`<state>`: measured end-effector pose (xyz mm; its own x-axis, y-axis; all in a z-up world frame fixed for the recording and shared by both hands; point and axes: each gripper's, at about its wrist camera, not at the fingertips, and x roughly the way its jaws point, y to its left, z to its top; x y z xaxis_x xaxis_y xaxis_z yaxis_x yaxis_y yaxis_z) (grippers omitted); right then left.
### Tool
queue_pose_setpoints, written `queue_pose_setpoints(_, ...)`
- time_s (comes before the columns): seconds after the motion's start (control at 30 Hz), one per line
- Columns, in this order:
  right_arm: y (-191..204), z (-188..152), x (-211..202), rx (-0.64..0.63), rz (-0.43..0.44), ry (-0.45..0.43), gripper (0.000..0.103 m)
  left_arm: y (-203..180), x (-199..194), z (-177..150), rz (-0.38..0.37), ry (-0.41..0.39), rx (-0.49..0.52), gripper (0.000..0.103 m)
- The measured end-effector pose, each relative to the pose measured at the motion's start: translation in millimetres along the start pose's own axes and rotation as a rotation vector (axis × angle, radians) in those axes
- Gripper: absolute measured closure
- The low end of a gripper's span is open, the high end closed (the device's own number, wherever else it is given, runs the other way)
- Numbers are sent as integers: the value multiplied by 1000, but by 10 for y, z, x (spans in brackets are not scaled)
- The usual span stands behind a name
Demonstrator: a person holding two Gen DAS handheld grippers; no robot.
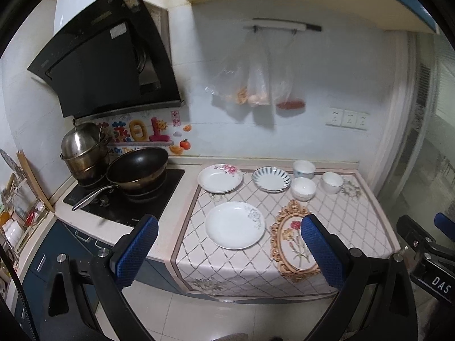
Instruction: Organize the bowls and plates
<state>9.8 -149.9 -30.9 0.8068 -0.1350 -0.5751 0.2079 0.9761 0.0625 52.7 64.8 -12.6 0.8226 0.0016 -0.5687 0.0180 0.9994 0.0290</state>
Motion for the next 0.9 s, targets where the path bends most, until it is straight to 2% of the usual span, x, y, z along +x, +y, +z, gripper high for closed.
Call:
queue_pose_setpoints(0.13, 79, 58, 505, 11, 76, 54, 0, 169, 492, 37, 60, 39, -21, 0)
queue_pose_setpoints(0.23, 134, 65, 958, 13, 125, 120, 0, 300, 1013, 45, 91, 121, -46, 0)
queue_pose_setpoints(0.4, 237, 33, 2078, -2, 200, 276, 0, 461, 1912, 23, 122, 259, -84, 0)
queue_pose_setpoints(0.53, 350, 3, 3038, -15, 260, 393, 0, 524, 2772, -48, 118, 410, -98, 1)
queue_pose_setpoints(0.6, 404, -31, 3516, -32, 279, 431, 0, 534, 3148, -106, 120, 474, -95, 6)
queue_pose_setpoints(0.67, 440, -89, 4015, -34, 317, 498, 0, 551, 3492, -199, 113, 542, -102, 20)
queue_pose_setpoints(0.77, 459, -229, 4689, -11, 388, 615, 3, 564, 4015, -385, 86, 666, -136, 32)
queue_pose_setpoints(0.87, 533, -358, 5253, -6, 445, 700, 8, 578, 4347, -544, 60, 738, -163, 34)
queue_pose_setpoints(0.9, 559, -400, 5387, -12, 458, 720, 13, 583, 4466, -604, 51, 760, -170, 35)
